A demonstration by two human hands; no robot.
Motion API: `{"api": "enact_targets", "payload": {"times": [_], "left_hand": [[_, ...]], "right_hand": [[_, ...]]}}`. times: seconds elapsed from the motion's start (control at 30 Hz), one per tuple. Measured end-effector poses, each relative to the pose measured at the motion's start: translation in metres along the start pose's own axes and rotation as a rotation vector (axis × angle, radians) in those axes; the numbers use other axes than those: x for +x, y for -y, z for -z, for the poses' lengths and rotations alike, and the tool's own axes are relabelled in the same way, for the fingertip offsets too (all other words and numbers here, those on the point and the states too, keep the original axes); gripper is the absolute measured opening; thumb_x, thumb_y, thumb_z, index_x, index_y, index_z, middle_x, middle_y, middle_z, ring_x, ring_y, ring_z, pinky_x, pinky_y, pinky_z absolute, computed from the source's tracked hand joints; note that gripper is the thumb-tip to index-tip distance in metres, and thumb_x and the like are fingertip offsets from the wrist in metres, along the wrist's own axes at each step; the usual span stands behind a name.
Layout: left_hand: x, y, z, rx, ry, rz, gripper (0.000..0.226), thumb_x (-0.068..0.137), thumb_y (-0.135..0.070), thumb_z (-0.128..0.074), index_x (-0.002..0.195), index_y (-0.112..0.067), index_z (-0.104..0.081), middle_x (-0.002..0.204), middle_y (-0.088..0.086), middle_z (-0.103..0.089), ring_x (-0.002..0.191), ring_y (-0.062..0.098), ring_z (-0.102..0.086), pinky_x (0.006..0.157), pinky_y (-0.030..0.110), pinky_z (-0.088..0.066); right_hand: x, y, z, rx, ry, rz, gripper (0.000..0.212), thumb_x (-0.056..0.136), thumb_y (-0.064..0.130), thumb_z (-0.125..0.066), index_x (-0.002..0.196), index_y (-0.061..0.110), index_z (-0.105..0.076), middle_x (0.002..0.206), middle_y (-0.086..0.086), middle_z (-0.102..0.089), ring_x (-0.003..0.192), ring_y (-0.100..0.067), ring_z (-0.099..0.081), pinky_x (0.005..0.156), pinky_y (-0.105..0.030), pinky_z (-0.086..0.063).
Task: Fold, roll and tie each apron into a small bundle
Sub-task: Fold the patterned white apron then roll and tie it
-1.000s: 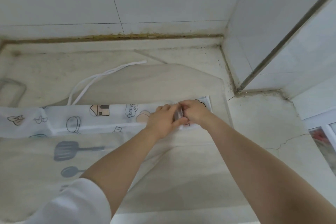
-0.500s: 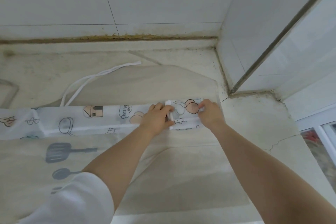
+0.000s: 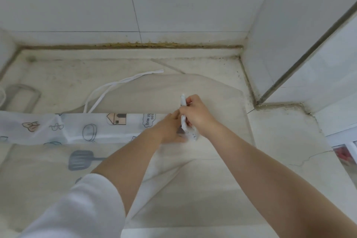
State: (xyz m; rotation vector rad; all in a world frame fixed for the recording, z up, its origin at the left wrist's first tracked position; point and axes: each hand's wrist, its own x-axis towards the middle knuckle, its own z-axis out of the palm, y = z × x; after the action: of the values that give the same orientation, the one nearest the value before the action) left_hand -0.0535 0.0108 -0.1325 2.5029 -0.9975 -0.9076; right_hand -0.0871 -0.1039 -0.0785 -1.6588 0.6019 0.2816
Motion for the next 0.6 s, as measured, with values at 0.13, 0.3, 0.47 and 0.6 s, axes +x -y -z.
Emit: {"api": "enact_targets", "payload": {"times": [0.13,0.3,0.47,0.6], "left_hand": [[-0.033,0.036,0.003,0.082,-0.108,-0.012,0.041,0.095,-0.023,-0.048,0.135,-0.016,-0.046,0.149,0.003,-0.027,0.132,0.025,-0.030,0.105,0.034,-0.033],[-0.058,0.080,0.007,-0.112,-0.156,0.039,0.046,0.095,-0.011,-0.046,0.139,-0.004,-0.040,0.150,0.009,-0.026,0.133,0.027,-0.034,0.111,0.024,-0.023],[-0.065,0.077,0.010,-0.240,-0.218,0.083,0.055,0.095,-0.030,-0.050,0.144,-0.016,-0.030,0.143,0.007,-0.029,0.127,0.025,-0.039,0.101,0.022,-0.028],[-0.056,0.064,-0.004,0.017,-0.175,0.146,0.066,0.088,-0.051,-0.054,0.142,-0.021,-0.032,0.132,0.009,-0.031,0.117,0.031,-0.033,0.105,0.033,-0.028]], "right_hand": [[0.017,-0.005,-0.046,-0.074,-0.009,-0.021,0.020,0.083,0.010,-0.056,0.093,0.020,-0.042,0.080,-0.005,-0.053,0.065,-0.016,-0.050,0.059,-0.022,-0.045],[0.031,-0.023,-0.089,-0.388,0.004,-0.015,0.008,0.090,0.011,-0.049,0.083,0.014,-0.046,0.088,-0.009,-0.052,0.085,-0.023,-0.055,0.075,-0.036,-0.050],[0.031,-0.015,-0.094,-0.637,0.148,-0.050,0.024,0.095,0.004,-0.038,0.109,0.001,-0.056,0.087,-0.010,-0.058,0.083,-0.025,-0.055,0.067,-0.031,-0.049],[0.029,-0.010,-0.081,-1.200,0.264,0.127,0.029,0.090,0.017,-0.045,0.116,0.018,-0.058,0.115,-0.002,-0.062,0.103,-0.024,-0.059,0.078,-0.032,-0.048]]}}
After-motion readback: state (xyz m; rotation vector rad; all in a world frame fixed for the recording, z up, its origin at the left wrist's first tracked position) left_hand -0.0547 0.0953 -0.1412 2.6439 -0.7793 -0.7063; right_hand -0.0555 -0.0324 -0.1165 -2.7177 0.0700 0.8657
